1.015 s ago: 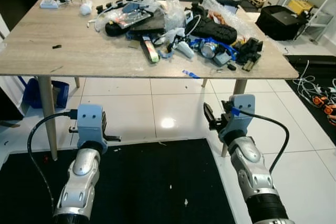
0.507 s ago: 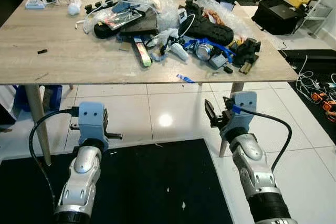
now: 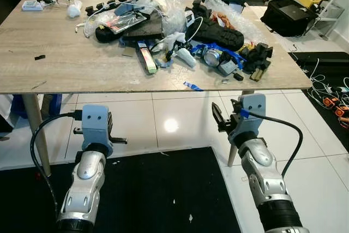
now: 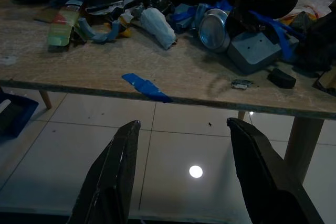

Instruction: Picking trash to rubbish bin

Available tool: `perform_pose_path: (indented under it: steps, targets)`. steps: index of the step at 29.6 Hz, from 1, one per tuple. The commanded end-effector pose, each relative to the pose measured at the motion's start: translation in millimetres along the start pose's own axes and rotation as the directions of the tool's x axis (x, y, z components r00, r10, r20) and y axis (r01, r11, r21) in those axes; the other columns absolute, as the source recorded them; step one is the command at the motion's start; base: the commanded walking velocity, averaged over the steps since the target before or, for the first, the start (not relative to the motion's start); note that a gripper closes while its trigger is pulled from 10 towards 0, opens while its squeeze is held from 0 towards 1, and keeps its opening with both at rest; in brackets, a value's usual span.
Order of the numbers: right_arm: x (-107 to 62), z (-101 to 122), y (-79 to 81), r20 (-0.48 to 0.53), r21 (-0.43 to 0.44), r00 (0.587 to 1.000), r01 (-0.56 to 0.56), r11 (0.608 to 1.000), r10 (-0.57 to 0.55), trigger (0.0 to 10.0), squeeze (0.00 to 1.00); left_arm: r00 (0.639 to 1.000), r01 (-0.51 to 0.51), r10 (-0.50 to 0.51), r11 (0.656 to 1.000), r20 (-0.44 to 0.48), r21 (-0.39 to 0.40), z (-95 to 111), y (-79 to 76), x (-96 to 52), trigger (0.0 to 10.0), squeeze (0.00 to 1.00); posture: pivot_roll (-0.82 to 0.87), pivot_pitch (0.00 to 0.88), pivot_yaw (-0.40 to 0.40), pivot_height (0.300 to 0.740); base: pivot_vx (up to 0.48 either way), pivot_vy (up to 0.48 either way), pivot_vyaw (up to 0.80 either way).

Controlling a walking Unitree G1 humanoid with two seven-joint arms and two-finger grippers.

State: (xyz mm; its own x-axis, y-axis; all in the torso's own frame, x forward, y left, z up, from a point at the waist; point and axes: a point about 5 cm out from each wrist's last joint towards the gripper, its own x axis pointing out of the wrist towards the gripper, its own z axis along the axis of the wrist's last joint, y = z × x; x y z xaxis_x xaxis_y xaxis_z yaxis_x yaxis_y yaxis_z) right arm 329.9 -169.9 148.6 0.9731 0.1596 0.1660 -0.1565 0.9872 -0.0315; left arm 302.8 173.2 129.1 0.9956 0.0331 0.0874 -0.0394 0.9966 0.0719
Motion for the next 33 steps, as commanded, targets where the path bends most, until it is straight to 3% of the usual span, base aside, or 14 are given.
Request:
perform_pose_path:
  steps: [1,33]
  targets:
    - [-1.4,0.3,-2.1,-0.008,-0.011,1.000,-0.001,1.000,0.001,10.0,0.00,1.000,0.007,-0.008,1.000,0.003,0.007,-0.5,-0.9,-1.3,10.0,0.00,-0.01,0.125,-0.069,0.740,0.341,0.000,0.00]
    - [-2.1,-0.1,-0.1,-0.009,-0.002,1.000,-0.013,1.000,0.013,10.0,0.00,1.000,0.009,-0.009,1.000,0.007,0.004,-0.7,-0.8,-2.5,10.0,0.00,-0.01,0.128,-0.070,0.740,0.375,0.000,0.00]
